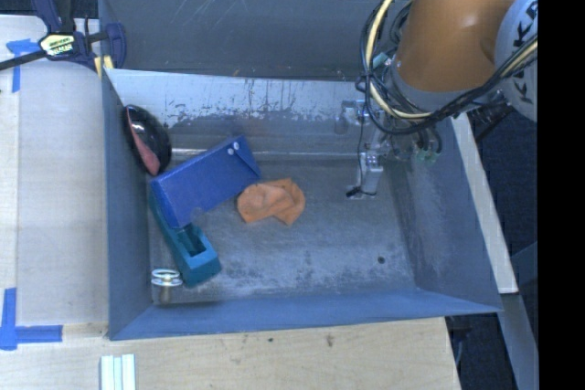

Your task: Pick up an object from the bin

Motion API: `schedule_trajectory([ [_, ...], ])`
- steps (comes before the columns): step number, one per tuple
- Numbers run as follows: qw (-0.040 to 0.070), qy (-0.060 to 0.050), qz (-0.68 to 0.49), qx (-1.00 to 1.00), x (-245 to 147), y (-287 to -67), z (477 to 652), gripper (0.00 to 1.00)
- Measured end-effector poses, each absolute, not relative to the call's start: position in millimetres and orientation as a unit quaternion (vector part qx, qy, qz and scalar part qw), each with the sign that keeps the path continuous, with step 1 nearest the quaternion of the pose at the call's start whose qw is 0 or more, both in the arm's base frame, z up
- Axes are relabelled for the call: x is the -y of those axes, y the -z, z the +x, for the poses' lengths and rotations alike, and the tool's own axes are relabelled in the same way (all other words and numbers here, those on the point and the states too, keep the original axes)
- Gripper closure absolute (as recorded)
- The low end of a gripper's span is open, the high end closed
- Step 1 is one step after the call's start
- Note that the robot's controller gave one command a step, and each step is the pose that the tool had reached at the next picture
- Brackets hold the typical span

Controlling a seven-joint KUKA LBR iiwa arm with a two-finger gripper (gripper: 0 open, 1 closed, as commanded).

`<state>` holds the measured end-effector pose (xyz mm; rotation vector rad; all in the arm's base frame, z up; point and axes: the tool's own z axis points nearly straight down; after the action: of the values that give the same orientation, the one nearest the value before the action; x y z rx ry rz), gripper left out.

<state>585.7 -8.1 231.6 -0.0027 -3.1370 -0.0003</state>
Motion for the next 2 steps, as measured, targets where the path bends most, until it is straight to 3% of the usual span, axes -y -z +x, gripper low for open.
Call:
schedule_trajectory([
  [1,-0.002,0.000,-0.001,1.000,8.2,-236.7,586.9,0.00],
  [2,-0.006,-0.001,0.023,1.000,-14.8,-195.8,596.0,0.00],
])
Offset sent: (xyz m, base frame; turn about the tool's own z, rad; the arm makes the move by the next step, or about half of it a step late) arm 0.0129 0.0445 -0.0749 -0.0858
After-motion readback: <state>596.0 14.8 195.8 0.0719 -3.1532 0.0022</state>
